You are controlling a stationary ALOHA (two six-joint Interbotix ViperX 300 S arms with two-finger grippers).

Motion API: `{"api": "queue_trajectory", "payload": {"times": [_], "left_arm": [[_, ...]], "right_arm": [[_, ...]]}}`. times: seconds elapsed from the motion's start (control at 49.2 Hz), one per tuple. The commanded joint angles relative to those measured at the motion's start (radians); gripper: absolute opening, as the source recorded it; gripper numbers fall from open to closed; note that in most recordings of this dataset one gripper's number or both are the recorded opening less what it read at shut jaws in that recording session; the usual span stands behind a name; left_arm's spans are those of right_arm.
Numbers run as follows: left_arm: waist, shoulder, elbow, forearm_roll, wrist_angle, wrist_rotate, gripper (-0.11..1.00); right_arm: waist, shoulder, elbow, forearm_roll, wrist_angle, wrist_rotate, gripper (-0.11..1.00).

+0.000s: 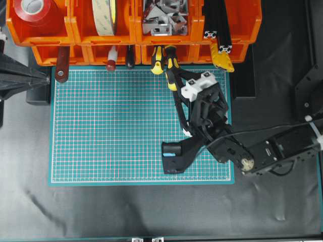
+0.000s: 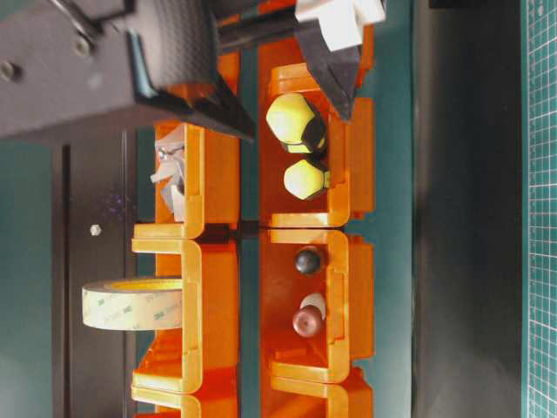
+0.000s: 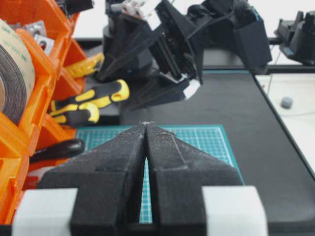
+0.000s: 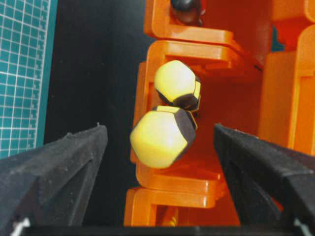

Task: Pick screwdriver from container rack with right arm.
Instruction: 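Move the right gripper toward the yellow-black screwdriver hanging in the rack, then close the right gripper on the yellow-black screwdriver handle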

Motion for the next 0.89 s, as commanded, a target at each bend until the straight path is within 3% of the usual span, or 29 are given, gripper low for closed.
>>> {"api": "queue_trajectory", "payload": {"times": [0.0,0.305,0.549,0.874], "left_arm": [[-0.003,0.011,-0.028,0.003,-0.005,-0.003,0.00],[-0.002,0.014,-0.028,0.003,-0.005,-0.003,0.00],[0.000,0.003,-0.028,0.003,-0.005,-0.003,0.00],[-0.002,-0.009,-0.025,0.003,0.031,-0.006,0.00]], "right_arm": [[-0.011,-0.011,-0.012,-0.008,-0.012,0.005,0.84],[-0.031,-0.003,-0.017,0.005,-0.011,0.009,0.76],[-0.008,0.005,-0.034,0.025,0.008,0.008,0.42],[0.020,0.005,-0.112,0.025,0.112,-0.006,0.42]]}}
